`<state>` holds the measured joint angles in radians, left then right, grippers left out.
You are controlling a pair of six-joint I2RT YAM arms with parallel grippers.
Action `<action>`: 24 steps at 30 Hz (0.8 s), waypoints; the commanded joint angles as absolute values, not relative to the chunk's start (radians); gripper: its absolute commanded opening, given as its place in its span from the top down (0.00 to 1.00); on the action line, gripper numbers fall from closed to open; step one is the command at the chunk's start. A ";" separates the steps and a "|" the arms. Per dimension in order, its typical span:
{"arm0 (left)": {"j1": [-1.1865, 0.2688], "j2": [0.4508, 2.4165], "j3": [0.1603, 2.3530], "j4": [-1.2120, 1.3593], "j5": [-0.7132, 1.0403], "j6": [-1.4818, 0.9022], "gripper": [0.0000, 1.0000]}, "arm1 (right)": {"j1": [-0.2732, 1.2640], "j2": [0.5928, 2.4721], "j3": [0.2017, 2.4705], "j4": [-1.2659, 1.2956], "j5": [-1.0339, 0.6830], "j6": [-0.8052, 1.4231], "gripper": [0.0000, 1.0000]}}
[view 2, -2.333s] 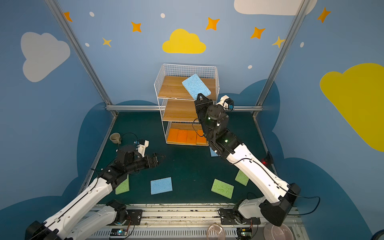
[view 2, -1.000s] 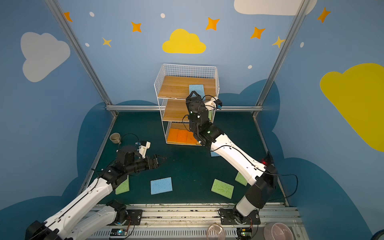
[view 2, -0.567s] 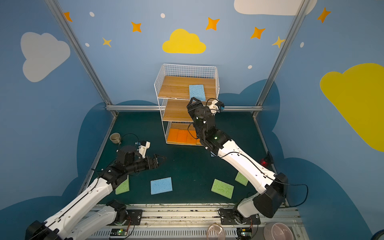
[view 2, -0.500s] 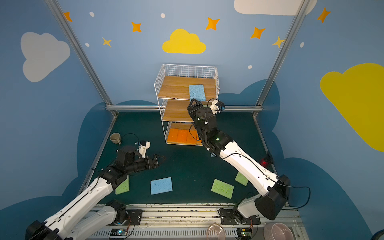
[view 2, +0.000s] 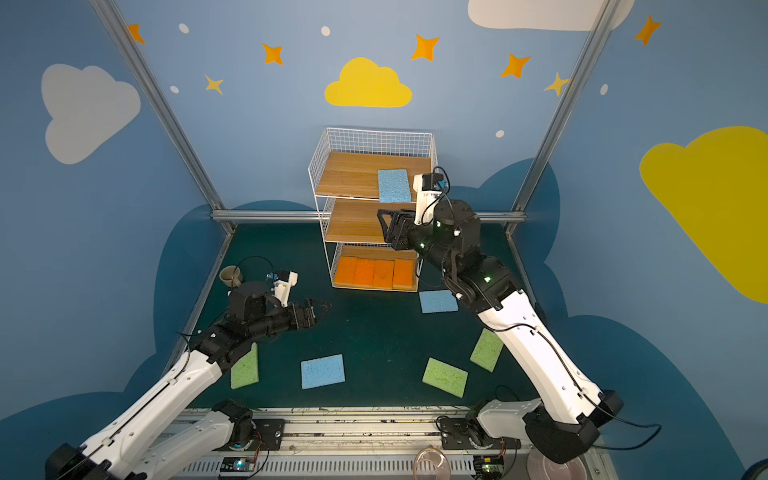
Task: Place and organize the cleaning sponges onto the shelf
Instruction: 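Lower the blue sponge onto the top shelf board with the right gripper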
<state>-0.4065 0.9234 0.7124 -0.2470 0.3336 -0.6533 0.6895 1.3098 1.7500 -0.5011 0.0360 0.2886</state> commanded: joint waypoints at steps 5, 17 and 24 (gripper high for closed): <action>-0.408 0.968 0.741 -0.227 0.313 -0.631 0.01 | 0.693 1.384 1.827 -0.671 0.090 -0.428 0.45; -0.408 0.972 0.724 -0.231 0.301 -0.619 0.00 | 0.689 1.430 1.754 -0.469 0.162 -0.818 0.60; -0.407 0.968 0.710 -0.223 0.296 -0.621 0.00 | 0.670 1.466 1.759 -0.388 0.144 -0.865 0.56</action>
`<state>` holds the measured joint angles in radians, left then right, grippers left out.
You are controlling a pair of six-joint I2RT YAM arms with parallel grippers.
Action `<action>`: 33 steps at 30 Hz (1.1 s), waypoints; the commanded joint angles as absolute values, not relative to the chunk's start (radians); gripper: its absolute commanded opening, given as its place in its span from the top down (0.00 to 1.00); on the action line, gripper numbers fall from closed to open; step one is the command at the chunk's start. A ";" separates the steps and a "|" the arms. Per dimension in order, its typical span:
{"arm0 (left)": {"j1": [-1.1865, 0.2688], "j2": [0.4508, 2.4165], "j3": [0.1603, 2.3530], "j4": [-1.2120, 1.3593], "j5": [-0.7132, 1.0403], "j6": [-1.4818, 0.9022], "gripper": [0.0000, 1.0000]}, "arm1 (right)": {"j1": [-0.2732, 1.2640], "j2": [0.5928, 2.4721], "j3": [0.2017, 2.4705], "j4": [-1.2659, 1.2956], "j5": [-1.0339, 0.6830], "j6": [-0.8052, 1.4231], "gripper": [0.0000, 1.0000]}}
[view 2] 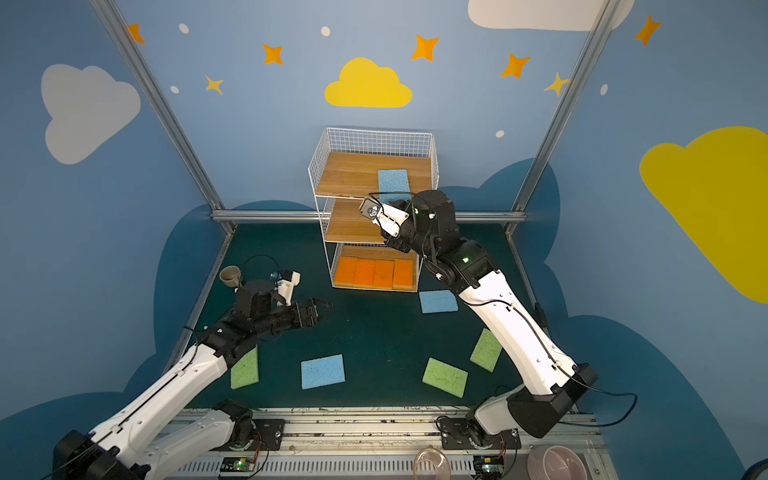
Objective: Place and organize the cleaning sponges onto the shelf
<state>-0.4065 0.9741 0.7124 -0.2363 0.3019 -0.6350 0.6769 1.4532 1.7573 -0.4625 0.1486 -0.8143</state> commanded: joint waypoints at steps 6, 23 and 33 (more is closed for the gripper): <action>-0.408 0.972 0.713 -0.223 0.298 -0.620 0.01 | 0.654 1.492 1.791 -0.404 0.110 -0.884 0.56; -0.408 0.982 0.707 -0.218 0.293 -0.623 0.01 | 0.621 1.566 1.842 -0.368 0.117 -0.886 0.61; -0.408 0.992 0.707 -0.213 0.294 -0.625 0.01 | 0.614 1.573 1.835 -0.341 0.123 -0.881 0.77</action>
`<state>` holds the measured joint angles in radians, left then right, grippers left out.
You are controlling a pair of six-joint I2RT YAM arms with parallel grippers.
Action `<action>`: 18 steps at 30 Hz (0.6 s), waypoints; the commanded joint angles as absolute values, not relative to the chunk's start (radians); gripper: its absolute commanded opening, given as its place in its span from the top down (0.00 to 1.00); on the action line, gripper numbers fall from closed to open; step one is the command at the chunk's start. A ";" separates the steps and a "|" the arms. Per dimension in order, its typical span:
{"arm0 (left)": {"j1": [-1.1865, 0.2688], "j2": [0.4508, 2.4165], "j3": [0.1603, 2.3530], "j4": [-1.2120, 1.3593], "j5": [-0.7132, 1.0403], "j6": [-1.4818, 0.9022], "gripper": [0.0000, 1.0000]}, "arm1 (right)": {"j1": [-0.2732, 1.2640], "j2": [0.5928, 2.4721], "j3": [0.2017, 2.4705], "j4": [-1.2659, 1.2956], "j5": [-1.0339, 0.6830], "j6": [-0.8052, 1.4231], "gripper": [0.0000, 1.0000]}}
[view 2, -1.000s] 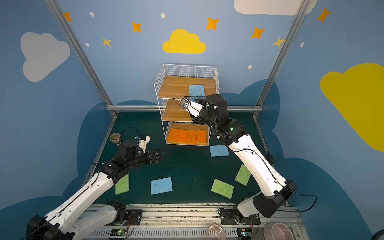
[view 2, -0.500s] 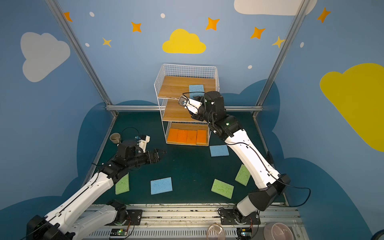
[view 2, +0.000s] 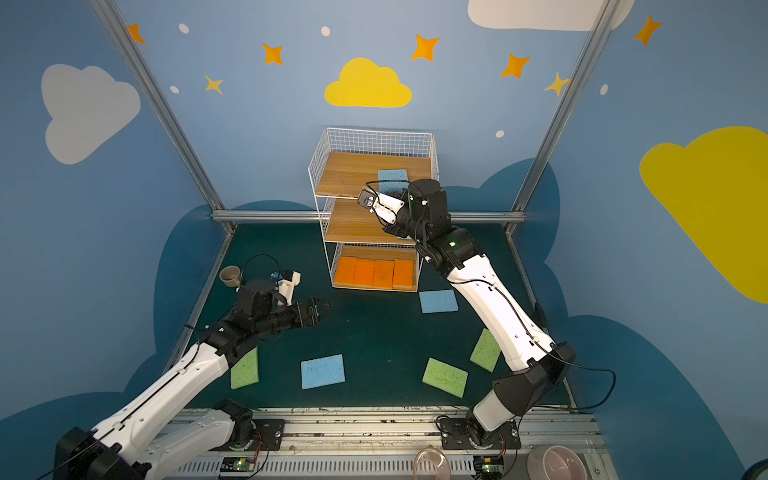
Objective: Place and organize the cleaning sponges onto the shelf
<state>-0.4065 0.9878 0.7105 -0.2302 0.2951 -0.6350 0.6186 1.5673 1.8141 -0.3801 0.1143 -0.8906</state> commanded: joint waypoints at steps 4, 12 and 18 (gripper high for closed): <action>-0.408 0.992 0.707 -0.211 0.296 -0.627 0.00 | 0.611 1.569 1.824 -0.325 0.124 -0.878 0.83; -0.408 0.989 0.702 -0.207 0.296 -0.633 0.01 | 0.606 1.559 1.814 -0.301 0.131 -0.861 0.97; -0.408 0.987 0.701 -0.206 0.298 -0.636 0.00 | 0.603 1.546 1.828 -0.277 0.171 -0.844 1.00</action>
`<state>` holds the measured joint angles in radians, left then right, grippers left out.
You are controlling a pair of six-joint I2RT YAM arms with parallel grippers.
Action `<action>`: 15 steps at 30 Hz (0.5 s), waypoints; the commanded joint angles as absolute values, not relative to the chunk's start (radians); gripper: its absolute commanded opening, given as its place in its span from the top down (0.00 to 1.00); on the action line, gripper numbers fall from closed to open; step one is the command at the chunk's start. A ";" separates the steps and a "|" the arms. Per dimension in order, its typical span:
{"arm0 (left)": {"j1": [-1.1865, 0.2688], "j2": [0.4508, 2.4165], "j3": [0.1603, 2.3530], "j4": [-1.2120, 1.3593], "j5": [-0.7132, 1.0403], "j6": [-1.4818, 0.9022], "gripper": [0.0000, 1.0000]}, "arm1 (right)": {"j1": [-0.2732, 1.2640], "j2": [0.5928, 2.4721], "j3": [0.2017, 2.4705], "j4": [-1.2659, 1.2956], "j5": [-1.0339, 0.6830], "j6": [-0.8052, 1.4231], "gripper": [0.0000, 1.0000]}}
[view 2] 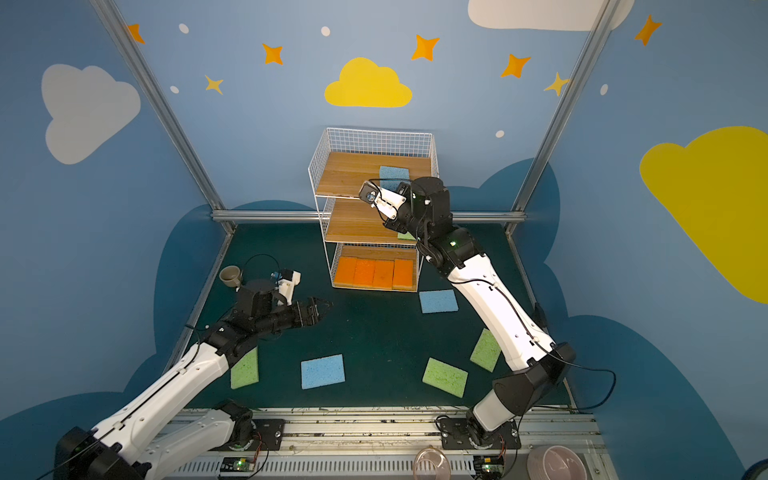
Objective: Place and organize the cleaning sponges onto the shelf
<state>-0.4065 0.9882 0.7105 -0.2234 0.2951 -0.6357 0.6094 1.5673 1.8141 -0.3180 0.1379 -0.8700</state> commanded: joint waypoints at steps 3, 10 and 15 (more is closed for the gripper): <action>-0.407 0.983 0.694 -0.195 0.302 -0.643 0.00 | 0.603 1.542 1.856 -0.285 0.196 -0.842 1.00; -0.414 0.976 0.673 -0.168 0.308 -0.659 0.01 | 0.604 1.548 1.899 -0.276 0.312 -0.904 1.00; -0.422 0.955 0.673 -0.188 0.298 -0.655 0.01 | 0.604 1.559 1.904 -0.246 0.382 -0.931 1.00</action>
<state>-0.4175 0.9794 0.6781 -0.1867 0.2958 -0.6586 0.6079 1.5646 1.8835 -0.2852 0.3084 -0.9062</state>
